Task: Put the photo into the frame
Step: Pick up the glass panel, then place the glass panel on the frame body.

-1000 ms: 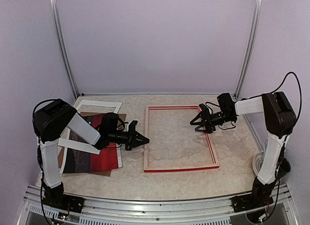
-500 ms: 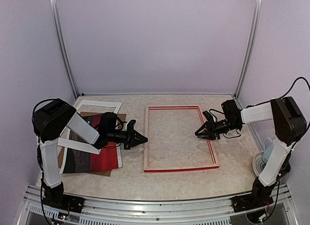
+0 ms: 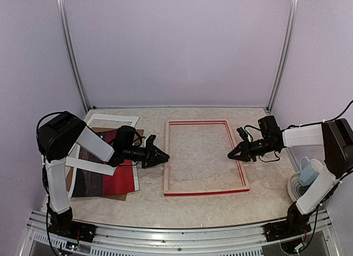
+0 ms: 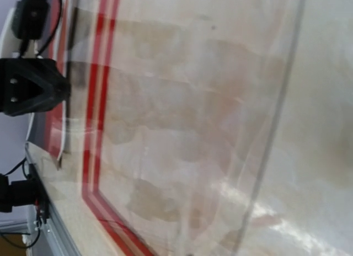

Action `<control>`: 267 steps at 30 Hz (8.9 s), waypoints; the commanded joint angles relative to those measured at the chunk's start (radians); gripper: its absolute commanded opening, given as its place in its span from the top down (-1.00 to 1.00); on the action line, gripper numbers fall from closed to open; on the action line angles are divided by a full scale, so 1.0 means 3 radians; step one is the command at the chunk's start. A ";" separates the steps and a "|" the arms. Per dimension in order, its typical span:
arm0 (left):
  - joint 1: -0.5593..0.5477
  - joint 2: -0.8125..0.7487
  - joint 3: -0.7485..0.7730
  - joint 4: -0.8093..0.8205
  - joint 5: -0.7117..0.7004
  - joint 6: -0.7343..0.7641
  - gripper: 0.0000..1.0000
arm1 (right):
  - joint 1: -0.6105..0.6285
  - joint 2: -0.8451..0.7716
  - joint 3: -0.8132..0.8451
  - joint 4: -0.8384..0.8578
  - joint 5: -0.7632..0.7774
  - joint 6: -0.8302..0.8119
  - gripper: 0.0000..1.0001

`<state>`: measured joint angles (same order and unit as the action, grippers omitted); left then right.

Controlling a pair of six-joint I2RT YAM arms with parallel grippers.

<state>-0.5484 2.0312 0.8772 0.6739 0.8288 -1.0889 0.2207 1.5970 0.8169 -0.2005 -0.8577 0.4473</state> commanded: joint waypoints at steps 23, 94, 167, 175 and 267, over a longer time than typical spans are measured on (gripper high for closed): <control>-0.0100 0.0151 0.0122 -0.0123 -0.0139 0.0076 0.56 | 0.0031 -0.0295 -0.0697 0.0548 0.0351 0.0303 0.87; -0.0079 0.0169 0.0160 -0.0216 -0.0196 0.0066 0.53 | 0.0154 -0.0312 -0.0994 0.0782 0.0446 0.0449 0.48; -0.0201 -0.0039 -0.0120 -0.0106 -0.0165 0.0012 0.53 | 0.0149 -0.0510 -0.0678 0.0234 0.0510 0.0226 0.26; -0.0202 -0.0065 -0.0136 -0.0091 -0.0160 0.0009 0.53 | 0.0144 -0.0581 -0.0695 0.0266 0.0433 0.0270 0.32; -0.0243 -0.0146 -0.0354 0.0025 -0.0139 -0.0053 0.29 | -0.0045 -0.0573 -0.0848 0.0235 0.0391 0.0041 0.33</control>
<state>-0.6163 2.0098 0.8009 0.6933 0.7860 -1.1175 0.2176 1.4162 0.5396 -0.1272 -0.7612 0.4736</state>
